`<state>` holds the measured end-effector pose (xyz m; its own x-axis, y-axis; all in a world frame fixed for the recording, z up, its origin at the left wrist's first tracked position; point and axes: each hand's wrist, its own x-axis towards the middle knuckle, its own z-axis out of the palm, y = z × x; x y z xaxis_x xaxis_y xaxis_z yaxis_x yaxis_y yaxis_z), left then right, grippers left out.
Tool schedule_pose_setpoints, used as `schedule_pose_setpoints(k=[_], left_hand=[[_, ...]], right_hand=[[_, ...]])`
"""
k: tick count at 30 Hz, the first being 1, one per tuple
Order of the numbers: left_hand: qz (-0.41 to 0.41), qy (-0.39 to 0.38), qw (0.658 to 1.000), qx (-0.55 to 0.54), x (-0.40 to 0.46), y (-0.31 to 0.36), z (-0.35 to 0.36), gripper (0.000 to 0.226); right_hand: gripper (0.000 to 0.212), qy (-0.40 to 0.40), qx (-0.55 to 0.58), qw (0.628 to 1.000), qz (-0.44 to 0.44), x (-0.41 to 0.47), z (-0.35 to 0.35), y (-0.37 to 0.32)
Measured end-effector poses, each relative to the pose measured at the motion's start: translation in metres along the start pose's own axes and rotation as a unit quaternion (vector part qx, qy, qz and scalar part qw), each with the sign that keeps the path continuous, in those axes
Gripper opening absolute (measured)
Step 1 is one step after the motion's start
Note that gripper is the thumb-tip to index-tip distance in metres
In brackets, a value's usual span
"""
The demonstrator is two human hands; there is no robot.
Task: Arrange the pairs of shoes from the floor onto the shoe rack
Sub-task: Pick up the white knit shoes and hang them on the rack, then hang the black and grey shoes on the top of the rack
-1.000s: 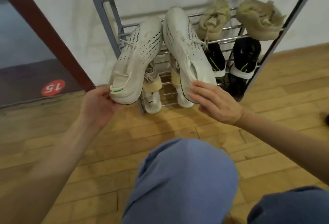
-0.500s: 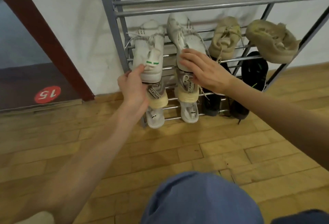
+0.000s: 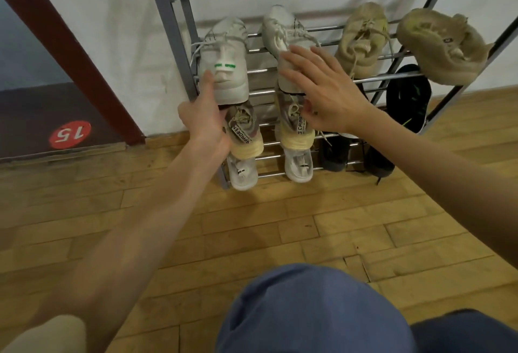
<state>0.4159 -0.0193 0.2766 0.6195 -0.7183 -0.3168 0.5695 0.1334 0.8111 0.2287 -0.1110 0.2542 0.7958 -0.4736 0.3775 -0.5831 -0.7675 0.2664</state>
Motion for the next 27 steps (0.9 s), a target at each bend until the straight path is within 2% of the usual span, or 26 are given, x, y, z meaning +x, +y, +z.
schedule_pose_setpoints(k=[3, 8, 11, 14, 16, 17, 20, 22, 27], left_hand=[[-0.004, -0.017, 1.0, 0.013, 0.002, -0.001, -0.005, 0.013], [0.021, -0.015, 0.999, 0.028, 0.005, -0.013, -0.02, 0.01], [0.041, -0.017, 0.997, 0.068, 0.004, -0.039, -0.033, 0.01], [0.002, -0.05, 0.981, 0.186, -0.005, -0.093, -0.04, 0.019], [-0.043, -0.138, 0.943, 0.299, -0.018, -0.133, -0.036, 0.012], [-0.059, -0.199, 0.912, 0.354, -0.026, -0.152, -0.03, 0.009], [-0.06, -0.362, 0.793, 0.487, -0.051, -0.205, -0.005, 0.008], [-0.055, -0.44, 0.723, 0.53, -0.069, -0.239, 0.017, 0.008], [-0.043, -0.563, 0.603, 0.563, -0.113, -0.31, 0.063, 0.01]], right_hand=[[0.073, 0.022, 0.009, 1.0, 0.016, -0.016, -0.001, -0.009], [0.056, 0.064, 0.052, 0.995, 0.049, -0.073, 0.016, -0.025], [0.051, 0.02, 0.082, 0.993, 0.079, -0.125, 0.033, -0.032], [0.052, -0.065, 0.095, 0.984, 0.139, -0.191, 0.05, -0.038], [0.058, -0.133, 0.108, 0.964, 0.203, -0.238, 0.059, -0.041], [0.061, -0.166, 0.115, 0.949, 0.24, -0.261, 0.061, -0.042], [0.062, -0.243, 0.109, 0.898, 0.349, -0.331, 0.058, -0.043], [0.061, -0.276, 0.095, 0.864, 0.41, -0.375, 0.051, -0.043], [0.062, -0.282, 0.071, 0.78, 0.555, -0.47, 0.035, -0.042]])
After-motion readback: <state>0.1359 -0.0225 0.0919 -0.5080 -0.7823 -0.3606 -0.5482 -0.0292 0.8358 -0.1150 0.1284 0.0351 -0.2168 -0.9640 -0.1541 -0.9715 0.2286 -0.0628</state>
